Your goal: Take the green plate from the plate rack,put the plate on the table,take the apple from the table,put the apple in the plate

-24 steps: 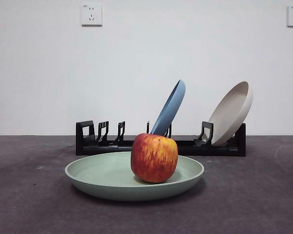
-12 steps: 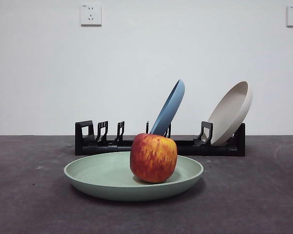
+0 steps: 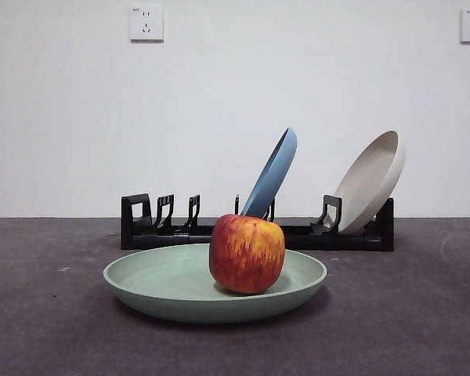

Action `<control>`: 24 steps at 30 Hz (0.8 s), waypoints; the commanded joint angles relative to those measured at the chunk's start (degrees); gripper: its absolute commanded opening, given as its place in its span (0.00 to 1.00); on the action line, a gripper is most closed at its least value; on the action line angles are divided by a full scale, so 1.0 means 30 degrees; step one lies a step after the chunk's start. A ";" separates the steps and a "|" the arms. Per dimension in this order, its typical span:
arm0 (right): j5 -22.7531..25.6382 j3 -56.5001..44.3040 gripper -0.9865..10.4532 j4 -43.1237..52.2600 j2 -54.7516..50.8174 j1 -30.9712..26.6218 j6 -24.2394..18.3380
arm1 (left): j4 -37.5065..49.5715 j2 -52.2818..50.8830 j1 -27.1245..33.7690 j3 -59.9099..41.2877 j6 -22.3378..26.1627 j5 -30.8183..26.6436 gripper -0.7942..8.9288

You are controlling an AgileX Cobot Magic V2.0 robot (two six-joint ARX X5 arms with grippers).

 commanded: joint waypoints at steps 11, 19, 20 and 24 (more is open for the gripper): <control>0.0029 -0.0182 0.09 0.0095 -0.0029 0.0029 0.0109 | -0.2310 -0.0146 0.0058 -0.0838 -0.0262 -0.0007 0.08; 0.0036 -0.0182 0.09 0.0095 -0.0029 0.0029 0.0109 | -0.2237 -0.0138 0.0051 -0.0838 -0.0248 -0.0007 0.08; 0.0029 -0.0182 0.09 0.0095 -0.0029 0.0029 0.0109 | -0.2237 -0.0138 0.0051 -0.0838 -0.0255 -0.0007 0.08; 0.0036 -0.0182 0.09 0.0095 -0.0029 0.0029 0.0109 | -0.2237 -0.0138 0.0051 -0.0838 -0.0248 -0.0007 0.08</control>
